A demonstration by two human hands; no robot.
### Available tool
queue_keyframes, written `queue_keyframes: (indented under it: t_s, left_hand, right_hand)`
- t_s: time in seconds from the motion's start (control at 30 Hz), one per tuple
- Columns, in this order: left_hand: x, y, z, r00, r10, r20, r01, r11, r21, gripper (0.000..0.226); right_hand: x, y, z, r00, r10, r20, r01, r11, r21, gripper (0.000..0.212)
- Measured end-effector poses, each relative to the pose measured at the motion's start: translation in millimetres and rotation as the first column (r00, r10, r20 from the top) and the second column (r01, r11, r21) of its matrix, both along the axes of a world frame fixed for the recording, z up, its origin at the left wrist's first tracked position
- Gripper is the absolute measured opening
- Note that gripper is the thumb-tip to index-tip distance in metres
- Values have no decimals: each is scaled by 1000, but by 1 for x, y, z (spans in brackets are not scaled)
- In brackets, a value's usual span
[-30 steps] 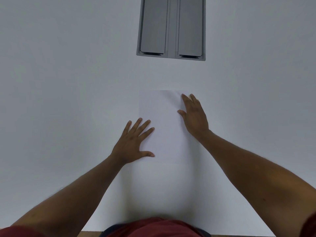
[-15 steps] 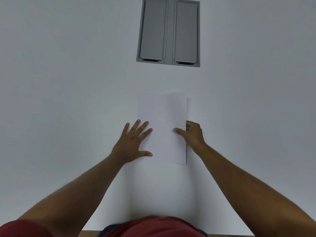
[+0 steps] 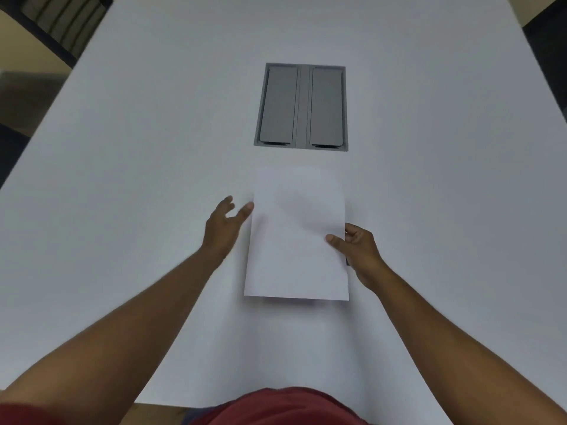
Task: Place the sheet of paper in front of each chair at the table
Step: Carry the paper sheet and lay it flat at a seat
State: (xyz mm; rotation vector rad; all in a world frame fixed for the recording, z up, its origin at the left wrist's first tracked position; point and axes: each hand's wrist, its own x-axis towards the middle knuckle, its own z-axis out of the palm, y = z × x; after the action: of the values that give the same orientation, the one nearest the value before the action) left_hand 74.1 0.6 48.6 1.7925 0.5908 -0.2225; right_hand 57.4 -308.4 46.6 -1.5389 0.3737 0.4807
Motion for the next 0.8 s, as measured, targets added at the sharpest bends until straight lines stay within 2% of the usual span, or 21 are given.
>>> queue_keyframes:
  t_s: [0.1, 0.17, 0.4, 0.57, 0.8]
  left_hand:
    - [7, -3, 29, 996, -29, -89, 1, 952, -305, 60]
    - [2, -11, 46, 994, -72, -84, 34, 924, -381, 51]
    - [-13, -42, 72, 988, -148, 49, 153, 859, -488, 29]
    - [-17, -74, 86, 978, -191, 80, 205, 844, -496, 21]
    - [-38, -156, 106, 895, -422, 143, 430, 734, -526, 27]
  right_hand:
    - [-19, -8, 21, 999, 24, 31, -24, 1000, 7, 25]
    - [-34, -11, 36, 998, 26, 64, -27, 999, 21, 23]
    - [-91, -16, 85, 984, -111, 137, 107, 994, 35, 28]
    - [-155, -21, 94, 963, -252, 96, 254, 967, -9, 32]
    - [-263, -39, 97, 840, -530, 116, 539, 838, -80, 23]
